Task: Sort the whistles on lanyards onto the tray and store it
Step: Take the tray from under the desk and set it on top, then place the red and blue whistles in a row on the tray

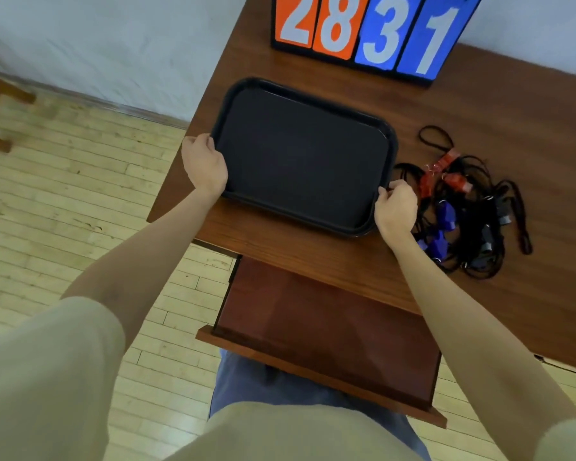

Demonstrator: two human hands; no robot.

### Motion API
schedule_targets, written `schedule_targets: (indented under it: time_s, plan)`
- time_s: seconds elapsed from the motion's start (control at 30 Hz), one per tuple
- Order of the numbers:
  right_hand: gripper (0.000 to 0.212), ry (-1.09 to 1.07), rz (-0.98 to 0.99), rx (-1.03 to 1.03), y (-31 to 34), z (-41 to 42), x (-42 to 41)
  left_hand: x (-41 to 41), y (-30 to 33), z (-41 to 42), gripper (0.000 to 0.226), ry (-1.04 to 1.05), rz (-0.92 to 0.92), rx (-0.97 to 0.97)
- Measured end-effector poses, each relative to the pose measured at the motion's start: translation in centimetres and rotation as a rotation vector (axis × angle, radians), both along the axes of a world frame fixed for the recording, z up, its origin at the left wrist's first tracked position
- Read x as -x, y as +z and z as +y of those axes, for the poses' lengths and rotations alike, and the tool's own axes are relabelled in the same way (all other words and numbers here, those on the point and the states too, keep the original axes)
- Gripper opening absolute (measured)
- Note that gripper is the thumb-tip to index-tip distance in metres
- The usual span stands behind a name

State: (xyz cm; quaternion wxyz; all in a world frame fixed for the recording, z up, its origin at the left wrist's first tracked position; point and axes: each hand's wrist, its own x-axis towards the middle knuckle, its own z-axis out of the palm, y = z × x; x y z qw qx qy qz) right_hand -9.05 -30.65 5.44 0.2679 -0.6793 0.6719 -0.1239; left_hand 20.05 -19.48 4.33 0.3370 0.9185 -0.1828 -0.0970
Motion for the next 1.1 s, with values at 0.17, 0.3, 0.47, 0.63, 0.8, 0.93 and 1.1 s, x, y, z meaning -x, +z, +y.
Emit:
schedule_targets:
  time_s: [0.17,0.3,0.47,0.63,0.8,0.93,1.1]
  plan:
    - [0.03,0.025,-0.018,-0.007,-0.3,-0.9,1.1,0.4,-1.5,-0.7,0.031,-0.004,0.016,-0.004]
    - [0.029,0.085,-0.051,0.08,0.2,-0.2,2.8,1.1,-1.8,-0.8,0.035,0.024,-0.068,-0.08]
    - [0.025,0.05,-0.167,0.185,0.5,0.2,7.4,6.5,0.0,-1.8,0.04,-0.236,-0.278,0.028]
    - [0.026,0.007,-0.204,0.305,-0.2,-1.8,11.4,13.9,0.8,-4.6,0.034,-0.721,-0.24,0.3]
    - [0.029,0.05,-0.222,0.41,-1.9,-4.6,13.5,19.1,-0.3,-8.4,0.031,-1.152,-0.294,0.297]
    - [0.033,0.134,-0.095,0.477,-3.3,-7.0,13.7,21.7,-1.3,-11.9,0.033,-1.341,-0.453,0.268]
    - [0.032,0.202,-0.004,0.439,-3.9,-10.4,14.0,23.2,-1.8,-15.7,0.035,-1.491,-0.723,0.2]
